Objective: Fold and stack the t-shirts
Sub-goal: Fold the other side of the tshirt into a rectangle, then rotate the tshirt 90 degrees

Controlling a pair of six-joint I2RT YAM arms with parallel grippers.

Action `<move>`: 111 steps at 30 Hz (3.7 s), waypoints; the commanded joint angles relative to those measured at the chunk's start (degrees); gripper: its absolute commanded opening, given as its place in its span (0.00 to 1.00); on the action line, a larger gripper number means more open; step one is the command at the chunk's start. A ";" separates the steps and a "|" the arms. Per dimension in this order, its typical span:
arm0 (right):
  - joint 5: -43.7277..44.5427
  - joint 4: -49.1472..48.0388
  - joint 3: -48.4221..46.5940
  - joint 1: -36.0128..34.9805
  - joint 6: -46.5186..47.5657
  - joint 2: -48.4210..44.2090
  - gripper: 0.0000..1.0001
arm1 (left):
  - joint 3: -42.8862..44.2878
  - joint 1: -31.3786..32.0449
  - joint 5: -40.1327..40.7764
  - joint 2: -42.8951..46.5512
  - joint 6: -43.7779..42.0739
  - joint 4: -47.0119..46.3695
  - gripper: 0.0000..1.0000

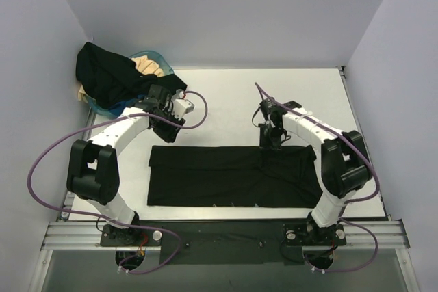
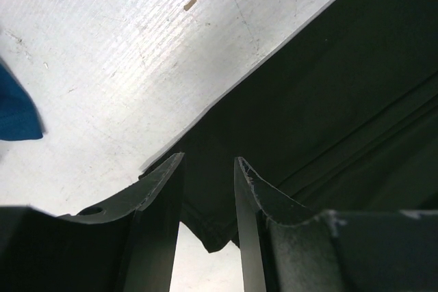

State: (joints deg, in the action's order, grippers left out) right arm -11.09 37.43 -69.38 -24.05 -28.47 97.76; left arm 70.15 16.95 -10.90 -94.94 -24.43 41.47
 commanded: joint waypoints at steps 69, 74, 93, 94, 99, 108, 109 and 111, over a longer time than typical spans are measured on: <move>-11.95 -14.14 -39.89 31.96 -13.88 21.89 0.26 | -13.72 12.92 1.23 -1.13 -4.84 -0.78 0.41; -11.66 -13.79 -28.10 36.35 -15.92 21.59 0.28 | -15.83 20.48 -6.14 -0.08 -4.49 0.01 0.40; -18.70 -16.50 -51.19 33.02 -27.24 47.60 0.02 | -11.35 23.05 -8.45 5.81 -5.63 14.25 0.43; -19.57 -19.30 -51.55 32.93 -30.65 48.22 0.00 | -11.61 21.21 -7.48 7.12 -5.55 14.60 0.44; -19.50 -29.08 -57.67 31.88 -39.47 52.35 0.00 | -11.70 15.84 -1.94 12.66 -7.03 15.04 0.43; -20.46 -29.53 -59.93 31.96 -35.88 51.94 0.46 | -18.37 24.35 -8.96 22.07 -20.48 3.63 0.46; -20.11 -28.82 -58.68 32.22 -32.74 48.44 0.49 | -18.73 26.36 -9.66 22.34 -22.66 1.70 0.46; -18.45 -22.44 -54.90 32.93 -26.07 42.47 0.57 | -20.92 27.43 -13.70 23.30 -27.24 -0.68 0.47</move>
State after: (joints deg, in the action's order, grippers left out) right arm -31.53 6.94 -128.70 7.35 -64.71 151.96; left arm 51.92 41.45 -17.61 -73.10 -42.09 48.88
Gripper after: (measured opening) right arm 0.522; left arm 0.460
